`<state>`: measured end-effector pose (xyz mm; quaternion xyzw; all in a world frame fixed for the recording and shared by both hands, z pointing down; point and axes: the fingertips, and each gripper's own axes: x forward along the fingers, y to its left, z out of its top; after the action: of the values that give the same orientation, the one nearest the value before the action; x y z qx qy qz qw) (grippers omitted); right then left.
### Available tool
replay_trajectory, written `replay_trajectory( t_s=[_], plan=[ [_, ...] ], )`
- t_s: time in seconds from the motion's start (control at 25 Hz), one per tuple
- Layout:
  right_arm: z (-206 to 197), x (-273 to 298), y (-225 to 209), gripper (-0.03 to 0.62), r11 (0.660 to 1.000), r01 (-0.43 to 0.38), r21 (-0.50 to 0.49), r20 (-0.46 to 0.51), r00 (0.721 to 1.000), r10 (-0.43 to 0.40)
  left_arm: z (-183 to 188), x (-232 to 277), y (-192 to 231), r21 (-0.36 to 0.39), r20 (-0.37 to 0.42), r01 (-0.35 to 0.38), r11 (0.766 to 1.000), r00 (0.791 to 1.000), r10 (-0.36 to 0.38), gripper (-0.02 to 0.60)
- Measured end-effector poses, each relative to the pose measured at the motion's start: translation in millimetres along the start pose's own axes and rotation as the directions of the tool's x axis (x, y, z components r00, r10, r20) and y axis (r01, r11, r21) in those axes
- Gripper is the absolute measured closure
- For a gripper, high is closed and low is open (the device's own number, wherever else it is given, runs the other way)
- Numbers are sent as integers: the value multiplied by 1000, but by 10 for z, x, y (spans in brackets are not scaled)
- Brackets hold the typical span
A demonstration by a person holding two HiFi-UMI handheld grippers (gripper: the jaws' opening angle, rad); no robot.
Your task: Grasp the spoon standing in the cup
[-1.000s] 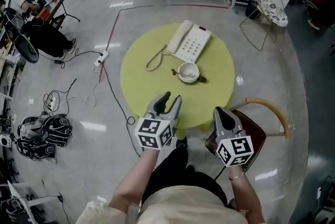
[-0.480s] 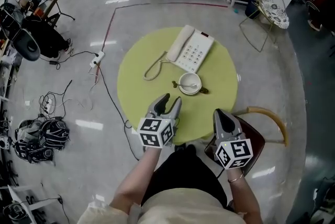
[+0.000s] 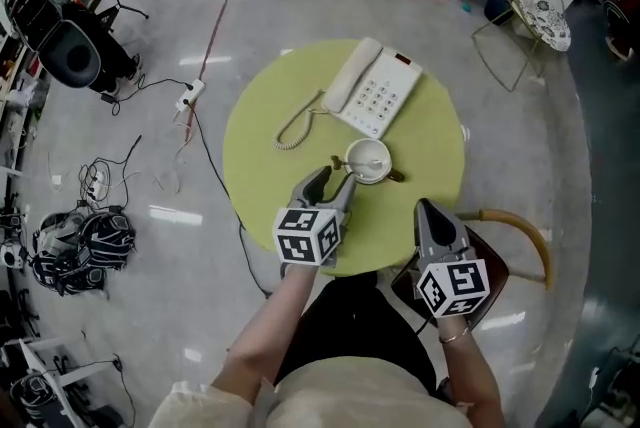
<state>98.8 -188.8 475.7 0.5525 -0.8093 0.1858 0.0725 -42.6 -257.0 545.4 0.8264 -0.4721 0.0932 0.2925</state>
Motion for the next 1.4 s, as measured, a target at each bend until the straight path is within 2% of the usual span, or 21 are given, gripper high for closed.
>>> replay_trajectory(
  t_s=[0.48,1.08,1.4],
  plan=[
    [-92,181,-81,594,1000,-13,21,-35,999,14,20,215,164,-59,-7,-20,998,1000,20,400],
    [-98,171,-144,594,1000,-10,28,-37,999,11,125,289,182,-38,-21,-71,997,997,70,500],
    [-21,143,-164,594,999,-8,32,-17,1000,9,239,240,144,-31,2,-73,997,997,73,522]
  ],
)
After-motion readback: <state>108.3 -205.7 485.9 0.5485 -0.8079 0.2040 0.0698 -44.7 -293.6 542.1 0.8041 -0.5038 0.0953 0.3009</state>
